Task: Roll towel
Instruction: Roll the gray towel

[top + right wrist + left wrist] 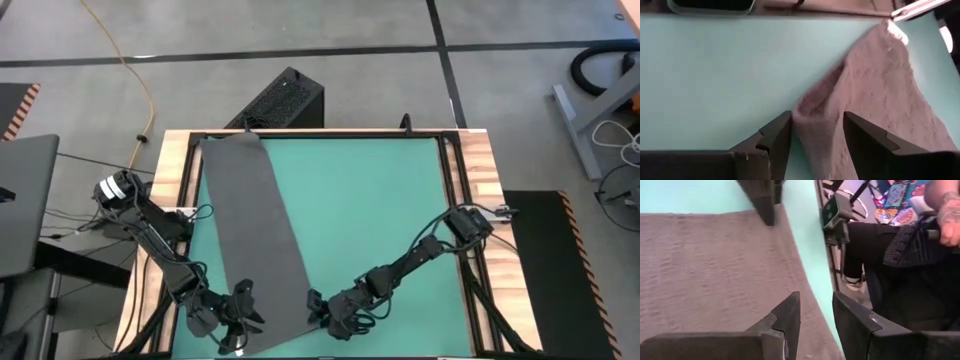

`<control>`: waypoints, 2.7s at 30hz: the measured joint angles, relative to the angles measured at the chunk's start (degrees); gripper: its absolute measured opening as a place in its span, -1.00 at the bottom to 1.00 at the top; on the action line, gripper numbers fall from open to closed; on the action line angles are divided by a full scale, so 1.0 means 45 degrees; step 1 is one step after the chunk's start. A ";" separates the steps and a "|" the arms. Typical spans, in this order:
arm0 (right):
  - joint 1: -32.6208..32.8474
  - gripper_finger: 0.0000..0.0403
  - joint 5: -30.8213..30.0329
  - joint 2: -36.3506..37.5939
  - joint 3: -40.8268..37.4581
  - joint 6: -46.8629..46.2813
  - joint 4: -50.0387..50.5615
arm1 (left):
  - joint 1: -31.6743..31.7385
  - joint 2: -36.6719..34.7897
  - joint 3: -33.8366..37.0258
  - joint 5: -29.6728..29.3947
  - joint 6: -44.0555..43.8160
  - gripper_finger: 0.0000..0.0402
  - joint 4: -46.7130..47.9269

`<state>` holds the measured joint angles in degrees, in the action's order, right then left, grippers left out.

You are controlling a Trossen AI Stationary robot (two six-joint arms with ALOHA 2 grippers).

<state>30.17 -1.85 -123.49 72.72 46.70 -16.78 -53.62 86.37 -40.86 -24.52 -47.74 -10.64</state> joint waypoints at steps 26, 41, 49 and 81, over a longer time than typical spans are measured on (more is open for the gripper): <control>-0.1078 -0.93 0.1769 0.0843 0.0061 -0.9691 0.1935 | -0.0857 0.2746 -0.2074 -0.0685 0.0829 -0.49 -0.0074; -0.1043 -0.92 0.1779 0.0843 0.0063 -1.0098 0.1866 | -0.1094 0.6594 -0.7723 0.0328 0.0005 -0.49 0.7627; -0.0758 -0.91 0.1777 0.0843 0.0061 -1.0103 0.1878 | -0.1075 0.6786 -0.7750 0.0590 -0.1197 -0.43 0.7476; -0.0710 -0.91 0.1779 0.0853 0.0061 -1.0188 0.1835 | -0.1009 0.6810 -0.7757 0.1115 -0.1161 -0.41 0.8366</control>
<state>26.98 6.15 -119.66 72.99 0.85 -8.53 -58.16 117.01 -75.77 -19.51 -52.96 27.01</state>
